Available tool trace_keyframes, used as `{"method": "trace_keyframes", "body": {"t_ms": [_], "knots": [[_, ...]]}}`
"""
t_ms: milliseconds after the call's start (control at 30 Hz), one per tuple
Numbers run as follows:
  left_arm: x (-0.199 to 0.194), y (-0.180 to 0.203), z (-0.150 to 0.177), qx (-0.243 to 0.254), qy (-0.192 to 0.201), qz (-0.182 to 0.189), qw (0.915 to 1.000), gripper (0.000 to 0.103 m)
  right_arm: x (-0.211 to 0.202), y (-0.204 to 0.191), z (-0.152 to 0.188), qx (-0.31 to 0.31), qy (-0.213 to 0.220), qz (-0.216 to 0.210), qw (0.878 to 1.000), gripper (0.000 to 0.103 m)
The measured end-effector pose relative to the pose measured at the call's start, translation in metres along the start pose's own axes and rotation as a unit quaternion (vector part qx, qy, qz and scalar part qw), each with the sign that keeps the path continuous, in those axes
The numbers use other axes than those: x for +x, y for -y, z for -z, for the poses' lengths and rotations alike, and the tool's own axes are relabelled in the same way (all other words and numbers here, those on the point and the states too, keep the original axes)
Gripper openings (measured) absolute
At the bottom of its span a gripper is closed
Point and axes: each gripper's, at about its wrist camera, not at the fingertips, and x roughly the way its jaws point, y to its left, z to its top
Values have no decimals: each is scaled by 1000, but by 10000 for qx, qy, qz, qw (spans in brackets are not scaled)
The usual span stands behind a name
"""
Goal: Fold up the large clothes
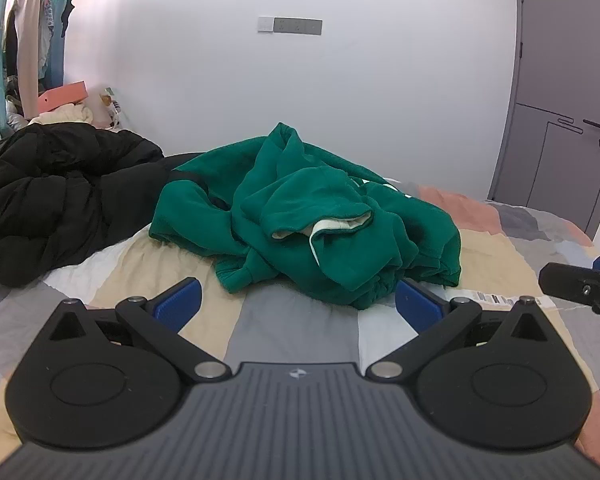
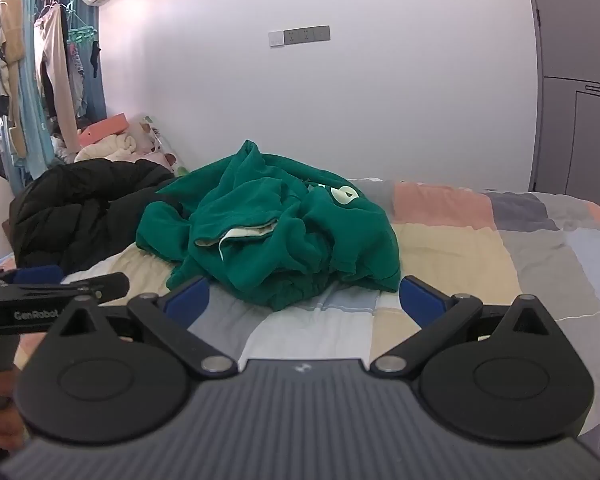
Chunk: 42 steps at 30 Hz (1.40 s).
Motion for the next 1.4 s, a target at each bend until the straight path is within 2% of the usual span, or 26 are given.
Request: {"method": "trace_keyframes", "body": {"t_ms": [1400], "knots": [[2,3,1,59,-29,1,10000,103,3,5,3,-14,-83,46,10000,103]]}}
